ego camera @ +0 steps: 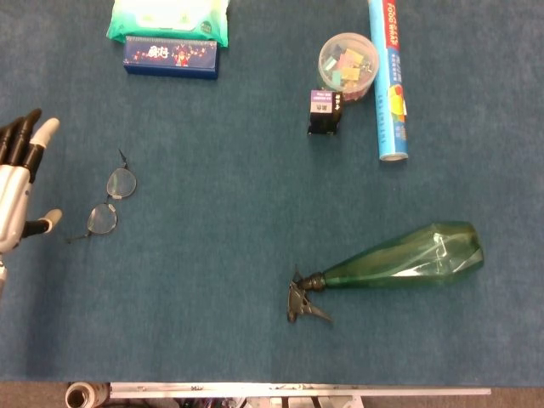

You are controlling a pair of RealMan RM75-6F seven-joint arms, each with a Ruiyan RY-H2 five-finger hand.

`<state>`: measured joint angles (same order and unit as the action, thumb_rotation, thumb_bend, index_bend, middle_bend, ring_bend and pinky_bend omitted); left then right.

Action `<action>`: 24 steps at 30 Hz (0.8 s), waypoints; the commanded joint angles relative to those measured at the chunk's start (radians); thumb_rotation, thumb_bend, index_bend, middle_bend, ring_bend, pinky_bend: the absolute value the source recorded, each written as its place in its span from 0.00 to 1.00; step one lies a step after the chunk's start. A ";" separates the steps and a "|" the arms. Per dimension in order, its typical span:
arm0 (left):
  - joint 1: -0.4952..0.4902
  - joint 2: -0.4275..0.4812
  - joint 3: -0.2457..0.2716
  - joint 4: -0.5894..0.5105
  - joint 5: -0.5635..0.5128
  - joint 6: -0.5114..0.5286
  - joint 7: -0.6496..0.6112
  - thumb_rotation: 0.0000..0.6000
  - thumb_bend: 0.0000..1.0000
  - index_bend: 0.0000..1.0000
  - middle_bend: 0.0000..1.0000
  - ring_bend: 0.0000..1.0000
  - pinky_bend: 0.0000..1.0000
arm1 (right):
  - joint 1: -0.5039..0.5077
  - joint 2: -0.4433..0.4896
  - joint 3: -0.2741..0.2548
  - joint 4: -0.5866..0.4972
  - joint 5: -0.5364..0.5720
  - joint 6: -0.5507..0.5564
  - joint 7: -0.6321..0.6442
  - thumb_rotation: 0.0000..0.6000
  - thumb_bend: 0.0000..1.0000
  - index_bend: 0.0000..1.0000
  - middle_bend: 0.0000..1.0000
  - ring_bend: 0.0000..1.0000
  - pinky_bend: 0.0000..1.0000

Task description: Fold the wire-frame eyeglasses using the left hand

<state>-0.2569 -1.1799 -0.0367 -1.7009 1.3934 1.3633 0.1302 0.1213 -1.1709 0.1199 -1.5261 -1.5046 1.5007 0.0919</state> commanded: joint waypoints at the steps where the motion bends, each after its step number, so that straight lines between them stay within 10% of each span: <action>1: 0.012 0.005 -0.007 -0.028 -0.003 0.013 0.000 1.00 0.00 0.00 0.00 0.00 0.08 | 0.000 0.000 0.000 0.000 0.000 0.002 0.001 1.00 0.01 0.05 0.23 0.21 0.51; 24: 0.037 -0.008 0.050 -0.120 0.068 -0.026 -0.043 1.00 0.00 0.00 0.00 0.00 0.08 | -0.003 0.001 -0.006 0.006 0.006 0.002 0.003 1.00 0.01 0.05 0.23 0.21 0.51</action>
<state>-0.2176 -1.1812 0.0101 -1.8268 1.4620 1.3457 0.0914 0.1179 -1.1702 0.1143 -1.5204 -1.4984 1.5026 0.0949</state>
